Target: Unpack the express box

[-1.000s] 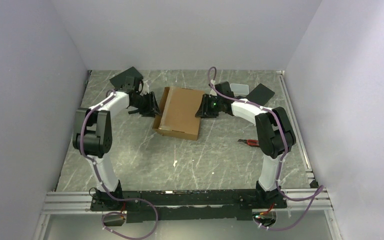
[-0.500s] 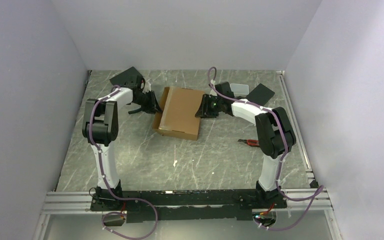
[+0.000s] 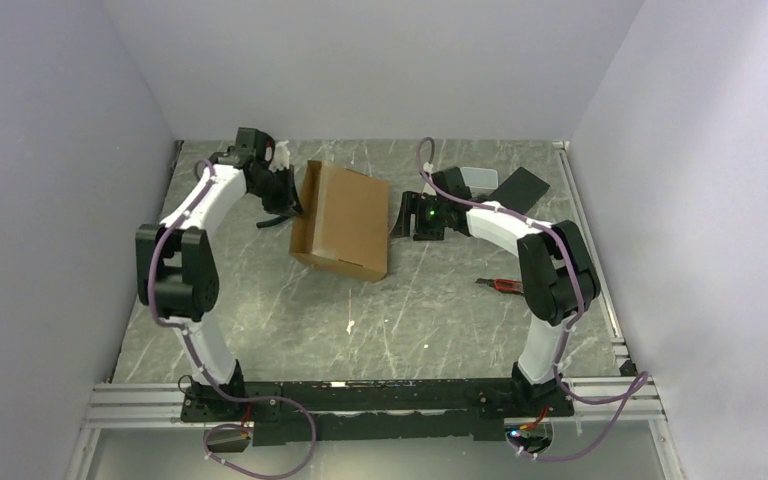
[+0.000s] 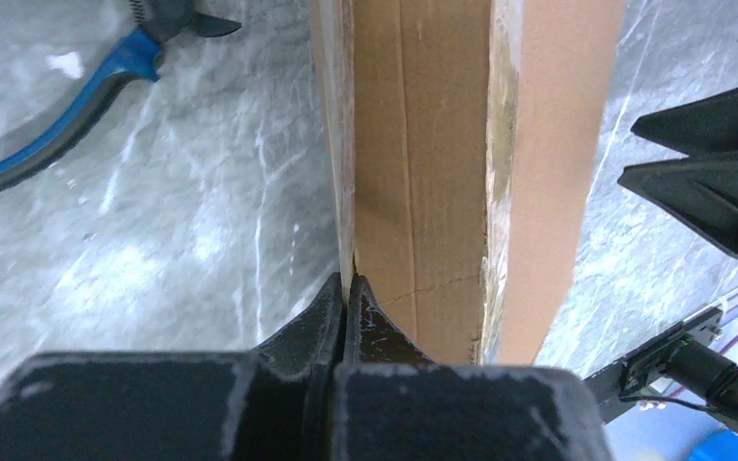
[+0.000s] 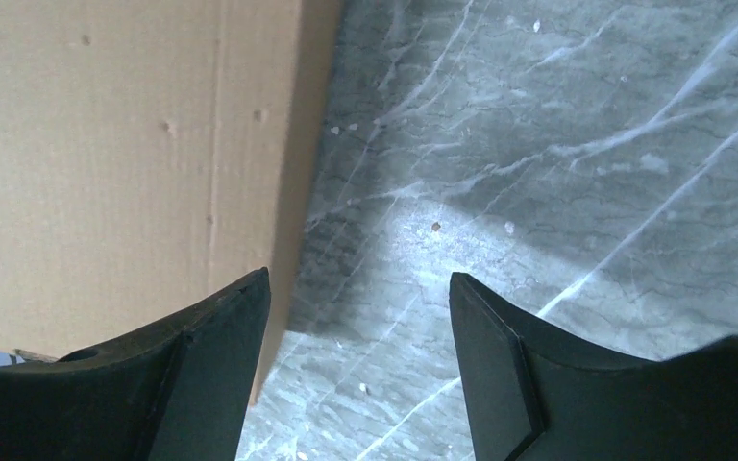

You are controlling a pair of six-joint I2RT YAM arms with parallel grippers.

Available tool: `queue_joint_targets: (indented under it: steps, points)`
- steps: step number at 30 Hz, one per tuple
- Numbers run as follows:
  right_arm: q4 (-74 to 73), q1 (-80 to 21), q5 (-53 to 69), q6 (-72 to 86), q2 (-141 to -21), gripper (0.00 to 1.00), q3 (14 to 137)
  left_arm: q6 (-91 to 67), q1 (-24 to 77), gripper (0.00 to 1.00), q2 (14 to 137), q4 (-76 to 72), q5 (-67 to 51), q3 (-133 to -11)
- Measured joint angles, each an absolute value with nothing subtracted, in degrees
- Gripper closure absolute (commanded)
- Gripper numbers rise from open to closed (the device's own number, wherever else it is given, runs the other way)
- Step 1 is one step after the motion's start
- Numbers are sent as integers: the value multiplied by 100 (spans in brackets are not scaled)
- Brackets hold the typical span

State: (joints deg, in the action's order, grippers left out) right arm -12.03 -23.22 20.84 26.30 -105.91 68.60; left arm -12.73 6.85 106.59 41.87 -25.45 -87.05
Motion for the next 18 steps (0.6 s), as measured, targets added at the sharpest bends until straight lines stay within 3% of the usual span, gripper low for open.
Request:
queue_joint_targets:
  steps: [18]
  points:
    - [-1160, -3140, 2451, 3026, -10178, 20, 6851, -342, 725, 100, 9094, 6810, -1024, -10114]
